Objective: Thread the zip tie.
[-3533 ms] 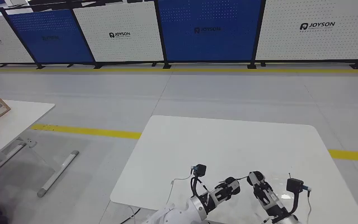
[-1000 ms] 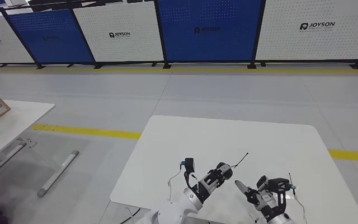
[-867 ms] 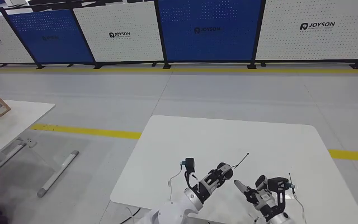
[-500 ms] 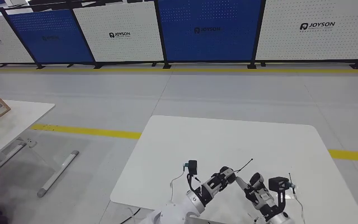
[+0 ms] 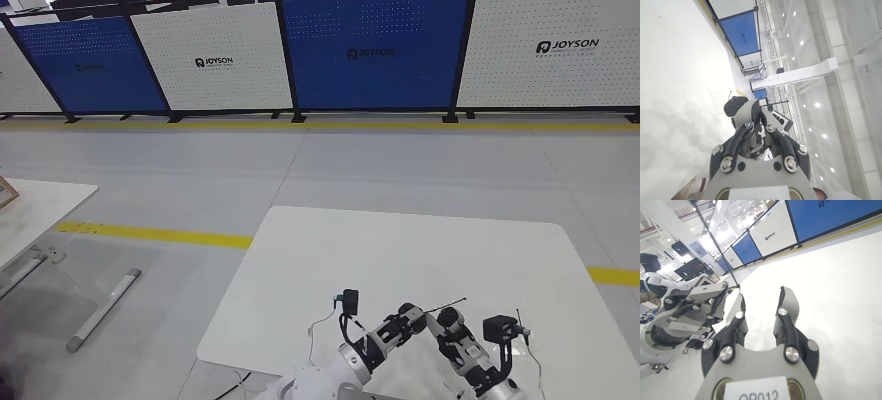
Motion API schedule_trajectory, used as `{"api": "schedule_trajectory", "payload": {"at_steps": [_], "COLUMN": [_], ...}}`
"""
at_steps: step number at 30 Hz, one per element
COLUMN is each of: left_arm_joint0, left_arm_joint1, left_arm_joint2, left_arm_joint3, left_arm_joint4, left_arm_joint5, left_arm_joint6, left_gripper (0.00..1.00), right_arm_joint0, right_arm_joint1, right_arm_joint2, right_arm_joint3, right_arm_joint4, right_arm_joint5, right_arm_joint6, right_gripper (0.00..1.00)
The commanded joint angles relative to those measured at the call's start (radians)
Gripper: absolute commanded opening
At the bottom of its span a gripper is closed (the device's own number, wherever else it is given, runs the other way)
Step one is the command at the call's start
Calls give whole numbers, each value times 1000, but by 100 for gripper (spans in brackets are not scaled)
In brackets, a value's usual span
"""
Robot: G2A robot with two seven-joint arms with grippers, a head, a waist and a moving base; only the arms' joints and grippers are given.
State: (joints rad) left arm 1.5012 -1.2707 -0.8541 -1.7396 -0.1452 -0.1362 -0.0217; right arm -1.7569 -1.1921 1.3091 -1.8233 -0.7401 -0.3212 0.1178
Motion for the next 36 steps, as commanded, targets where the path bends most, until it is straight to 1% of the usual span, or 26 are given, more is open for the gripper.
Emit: {"api": "schedule_trajectory", "payload": {"at_steps": [1, 8, 13, 17, 18, 19, 20, 26, 29, 36], "left_arm_joint0": [-2, -4, -3, -3, -3, -3, -3, 0, 2, 1], "left_arm_joint1": [-1, -3, -4, -5, -6, -6, -6, -6, -6, -6], "left_arm_joint2": [2, 2, 5, 10, 11, 11, 12, 12, 13, 13], "left_arm_joint3": [2, 5, 4, 3, 3, 3, 3, -1, -3, 0], "left_arm_joint4": [1, 3, 15, 25, 26, 27, 28, 37, 41, 40], "left_arm_joint5": [1, -4, -1, 3, 4, 4, 4, 9, 10, 11], "left_arm_joint6": [1, 10, 8, 7, 8, 8, 8, 3, 0, -5], "left_gripper": [0, 0, 0, 0, 0, 0, 0, 0, 0, 0], "right_arm_joint0": [1, 4, -1, -6, -6, -6, -5, 2, 4, 7], "right_arm_joint1": [1, 2, 4, 5, 6, 6, 7, 8, 9, 12], "right_arm_joint2": [0, -2, 5, 7, 7, 8, 8, 1, -3, -6], "right_arm_joint3": [0, 2, -5, -15, -15, -14, -13, -13, -14, -13], "right_arm_joint4": [1, 1, 17, 22, 23, 24, 26, 24, 22, 12], "right_arm_joint5": [-5, -1, -19, -19, -19, -19, -19, -19, -19, -19], "right_arm_joint6": [6, 29, 19, 6, 5, 5, 5, 11, 12, 19], "right_gripper": [36, 39, 38, 33, 33, 31, 27, 22, 18, 22]}}
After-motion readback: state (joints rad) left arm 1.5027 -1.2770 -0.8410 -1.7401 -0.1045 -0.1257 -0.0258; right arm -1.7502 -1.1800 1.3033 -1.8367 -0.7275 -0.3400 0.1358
